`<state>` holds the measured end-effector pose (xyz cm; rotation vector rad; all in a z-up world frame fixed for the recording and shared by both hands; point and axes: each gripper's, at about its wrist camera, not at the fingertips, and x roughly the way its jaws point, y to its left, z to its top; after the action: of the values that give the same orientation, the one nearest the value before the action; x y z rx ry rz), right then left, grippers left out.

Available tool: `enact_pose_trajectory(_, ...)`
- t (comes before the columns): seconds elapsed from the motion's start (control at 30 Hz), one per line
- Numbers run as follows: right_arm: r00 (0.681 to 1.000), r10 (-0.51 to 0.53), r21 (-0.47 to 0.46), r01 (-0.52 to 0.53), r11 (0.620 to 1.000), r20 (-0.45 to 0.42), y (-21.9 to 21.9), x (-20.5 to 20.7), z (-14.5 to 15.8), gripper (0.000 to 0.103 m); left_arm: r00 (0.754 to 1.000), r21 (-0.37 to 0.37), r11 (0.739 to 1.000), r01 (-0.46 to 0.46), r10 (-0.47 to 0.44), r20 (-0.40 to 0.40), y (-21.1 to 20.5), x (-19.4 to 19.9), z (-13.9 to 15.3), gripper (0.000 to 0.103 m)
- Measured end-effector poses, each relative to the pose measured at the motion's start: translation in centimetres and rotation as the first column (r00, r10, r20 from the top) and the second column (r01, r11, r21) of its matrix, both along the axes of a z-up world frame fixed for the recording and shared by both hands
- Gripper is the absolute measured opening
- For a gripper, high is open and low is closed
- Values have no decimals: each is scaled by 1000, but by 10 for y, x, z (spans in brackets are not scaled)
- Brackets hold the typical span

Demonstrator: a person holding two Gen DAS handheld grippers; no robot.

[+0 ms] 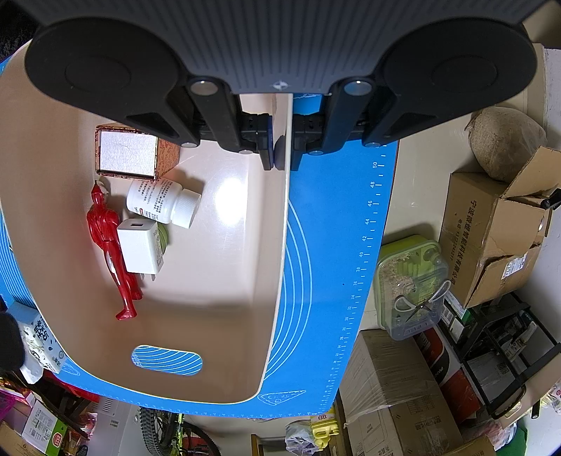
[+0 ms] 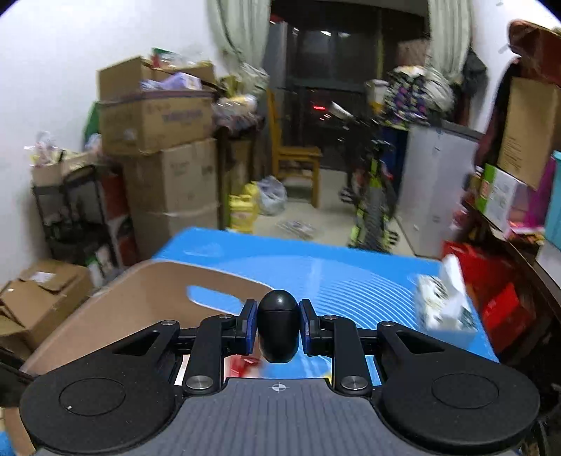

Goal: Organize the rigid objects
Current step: 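Carry the black earbud case into the basket and release it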

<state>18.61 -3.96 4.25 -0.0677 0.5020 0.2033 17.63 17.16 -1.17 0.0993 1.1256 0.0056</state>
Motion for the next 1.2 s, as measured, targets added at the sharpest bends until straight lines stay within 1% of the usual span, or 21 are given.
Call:
enact_pose_trajectory(0.17, 997, 79, -4, -79, 997, -7, 32, 2, -1, 33, 1000, 0, 1000, 1, -1, 0, 0, 0, 0, 10)
enact_pose_trajectory(0.3, 991, 125, -21, -126, 992, -38, 57, 5, -7, 33, 1000, -1, 1000, 1, -1, -1, 0, 0, 0, 10)
enact_pose_trajectory(0.4, 985, 150, -52, -154, 987, -83, 75, 11, -17, 33, 1000, -1, 1000, 0, 0, -1, 0, 0, 0, 10)
enact_pose_trajectory(0.57, 968, 156, -82, -175, 981, -197, 92, 24, -39, 33, 1000, -3, 1000, -3, 3, -2, 1, 1, 1, 10)
enact_pose_trajectory(0.67, 956, 157, -112, -189, 976, -249, 100, 25, -50, 33, 1000, -2, 1000, -3, 3, -2, 1, 1, 1, 10)
enact_pose_trajectory(0.9, 923, 145, -145, -208, 967, -357, 107, 35, -70, 33, 1000, 1, 1000, -2, 2, -2, 1, 1, 1, 10)
enact_pose_trajectory(1.0, 921, 144, -174, -219, 960, -362, 111, 37, -71, 33, 1000, 1, 1000, -2, 2, -2, 0, 1, 0, 10)
enact_pose_trajectory(1.17, 915, 144, -158, -217, 963, -377, 107, 40, -67, 33, 1000, 4, 1000, -2, 2, -2, 0, 1, 0, 10)
enact_pose_trajectory(1.2, 917, 145, -158, -216, 963, -370, 105, 38, -66, 35, 1000, 4, 1000, -2, 2, -2, 0, 1, 0, 10)
